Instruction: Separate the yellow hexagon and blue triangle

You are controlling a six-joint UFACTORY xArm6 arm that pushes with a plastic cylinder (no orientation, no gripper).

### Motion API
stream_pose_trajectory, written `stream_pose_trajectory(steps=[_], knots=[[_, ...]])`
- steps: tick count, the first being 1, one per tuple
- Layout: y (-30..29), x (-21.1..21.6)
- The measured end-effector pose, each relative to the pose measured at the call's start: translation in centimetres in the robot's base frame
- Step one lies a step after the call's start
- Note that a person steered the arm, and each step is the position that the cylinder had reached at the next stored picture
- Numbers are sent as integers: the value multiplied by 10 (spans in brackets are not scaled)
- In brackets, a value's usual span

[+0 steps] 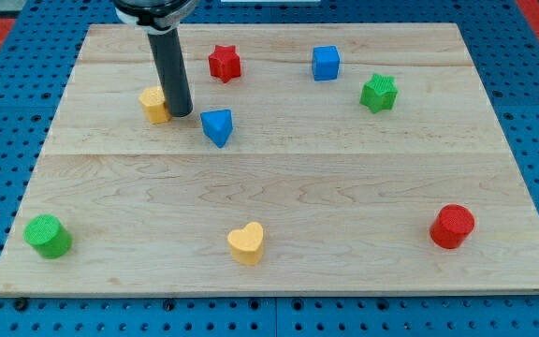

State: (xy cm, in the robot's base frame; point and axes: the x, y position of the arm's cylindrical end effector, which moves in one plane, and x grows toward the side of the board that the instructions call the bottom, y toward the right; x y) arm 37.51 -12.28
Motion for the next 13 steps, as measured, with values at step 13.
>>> stream_pose_trajectory(steps=[13], knots=[[173,104]])
